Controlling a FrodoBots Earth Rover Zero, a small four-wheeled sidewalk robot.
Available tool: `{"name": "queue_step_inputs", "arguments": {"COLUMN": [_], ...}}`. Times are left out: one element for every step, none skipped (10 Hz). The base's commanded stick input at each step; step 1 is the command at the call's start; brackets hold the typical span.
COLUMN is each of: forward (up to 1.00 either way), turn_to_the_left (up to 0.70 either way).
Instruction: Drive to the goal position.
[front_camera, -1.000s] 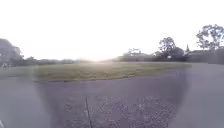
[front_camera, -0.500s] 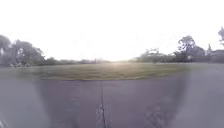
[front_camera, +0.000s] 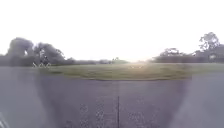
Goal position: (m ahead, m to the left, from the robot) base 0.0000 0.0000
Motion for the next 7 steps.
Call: {"name": "queue_step_inputs", "arguments": {"forward": [0.00,0.00,0.00,0.00,0.00,0.00,0.00], "turn_to_the_left": [0.45,0.45,0.45,0.45,0.45,0.45,0.45]}}
